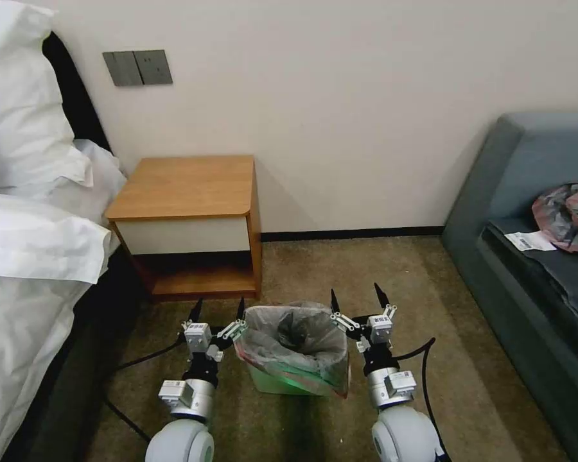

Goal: Pick up the garbage bag from the table and place it over the trash can.

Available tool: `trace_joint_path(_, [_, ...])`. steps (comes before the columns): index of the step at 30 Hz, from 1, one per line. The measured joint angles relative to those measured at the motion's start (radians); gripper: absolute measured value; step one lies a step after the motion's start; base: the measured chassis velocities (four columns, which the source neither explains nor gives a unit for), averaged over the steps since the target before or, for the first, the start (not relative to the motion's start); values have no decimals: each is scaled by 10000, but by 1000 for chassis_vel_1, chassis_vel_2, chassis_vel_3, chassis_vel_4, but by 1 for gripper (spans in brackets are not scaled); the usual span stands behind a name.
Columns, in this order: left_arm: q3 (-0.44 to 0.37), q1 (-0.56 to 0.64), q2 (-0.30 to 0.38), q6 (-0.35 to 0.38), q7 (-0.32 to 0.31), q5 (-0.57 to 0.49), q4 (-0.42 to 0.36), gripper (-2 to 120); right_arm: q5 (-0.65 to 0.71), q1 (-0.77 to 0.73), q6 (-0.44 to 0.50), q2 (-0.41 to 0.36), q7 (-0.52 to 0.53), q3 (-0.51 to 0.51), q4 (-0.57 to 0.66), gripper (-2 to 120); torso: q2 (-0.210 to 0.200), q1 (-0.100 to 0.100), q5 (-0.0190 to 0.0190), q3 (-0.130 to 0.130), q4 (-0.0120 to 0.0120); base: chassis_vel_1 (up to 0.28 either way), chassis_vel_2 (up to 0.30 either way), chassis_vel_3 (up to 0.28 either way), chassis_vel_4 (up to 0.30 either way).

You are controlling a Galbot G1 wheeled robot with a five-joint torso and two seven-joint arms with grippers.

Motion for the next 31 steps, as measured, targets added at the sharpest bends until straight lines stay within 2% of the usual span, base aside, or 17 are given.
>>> trace_joint_path(31, [4,9,1,65,-24,-18,1,100,2,-4,1,-20,-34,3,21,100,0,0,0,0,0,0,0,0,0])
